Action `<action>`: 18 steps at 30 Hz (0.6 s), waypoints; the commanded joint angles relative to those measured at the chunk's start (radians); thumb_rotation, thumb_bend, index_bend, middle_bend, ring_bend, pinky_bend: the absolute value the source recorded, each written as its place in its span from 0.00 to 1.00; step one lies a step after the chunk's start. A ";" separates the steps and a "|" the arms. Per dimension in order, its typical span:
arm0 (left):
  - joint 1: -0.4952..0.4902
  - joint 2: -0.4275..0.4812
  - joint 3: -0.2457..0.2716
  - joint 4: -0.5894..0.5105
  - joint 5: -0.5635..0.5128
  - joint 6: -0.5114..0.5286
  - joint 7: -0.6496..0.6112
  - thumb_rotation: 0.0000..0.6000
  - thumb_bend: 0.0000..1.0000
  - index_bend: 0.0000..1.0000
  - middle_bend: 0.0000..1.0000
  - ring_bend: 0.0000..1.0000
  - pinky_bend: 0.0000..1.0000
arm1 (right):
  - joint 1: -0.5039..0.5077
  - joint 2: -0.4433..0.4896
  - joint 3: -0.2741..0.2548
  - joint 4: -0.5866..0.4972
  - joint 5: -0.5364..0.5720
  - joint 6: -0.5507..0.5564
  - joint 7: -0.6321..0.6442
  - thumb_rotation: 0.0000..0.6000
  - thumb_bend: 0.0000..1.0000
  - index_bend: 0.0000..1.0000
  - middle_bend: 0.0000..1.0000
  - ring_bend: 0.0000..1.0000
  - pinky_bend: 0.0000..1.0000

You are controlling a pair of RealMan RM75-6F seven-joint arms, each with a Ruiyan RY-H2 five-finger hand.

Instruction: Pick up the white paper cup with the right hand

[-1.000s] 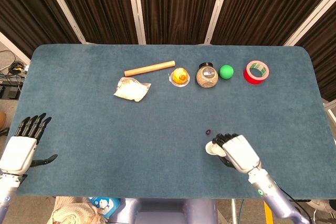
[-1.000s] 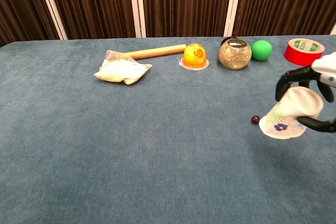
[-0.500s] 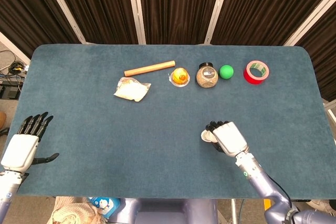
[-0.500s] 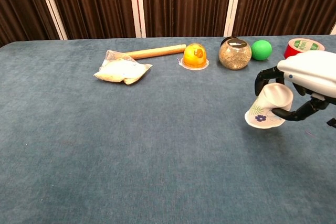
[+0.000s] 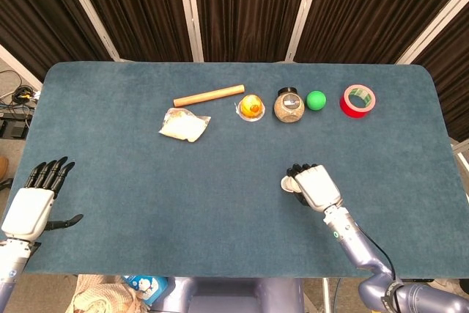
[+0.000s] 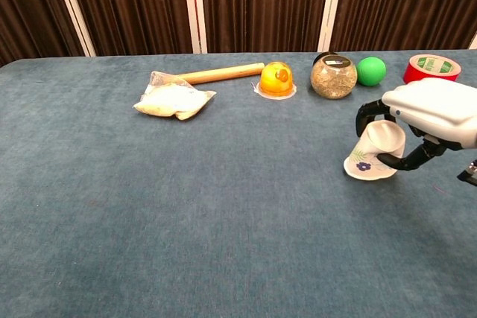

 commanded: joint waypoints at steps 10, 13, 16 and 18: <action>0.002 -0.001 0.000 0.001 0.000 0.006 0.000 1.00 0.00 0.00 0.00 0.00 0.00 | -0.008 0.045 -0.019 -0.128 0.139 0.013 -0.229 1.00 0.36 0.00 0.00 0.02 0.17; 0.003 -0.001 0.001 0.001 0.001 0.008 0.000 1.00 0.00 0.00 0.00 0.00 0.00 | -0.023 0.077 -0.034 -0.171 0.138 0.041 -0.256 1.00 0.36 0.00 0.00 0.01 0.16; 0.003 -0.001 0.000 0.001 0.001 0.010 -0.001 1.00 0.00 0.00 0.00 0.00 0.00 | -0.043 0.114 -0.052 -0.201 0.123 0.072 -0.263 1.00 0.36 0.00 0.00 0.01 0.15; 0.004 -0.002 0.000 0.003 0.004 0.014 -0.002 1.00 0.00 0.00 0.00 0.00 0.00 | -0.070 0.160 -0.075 -0.229 0.091 0.107 -0.244 1.00 0.36 0.00 0.00 0.01 0.15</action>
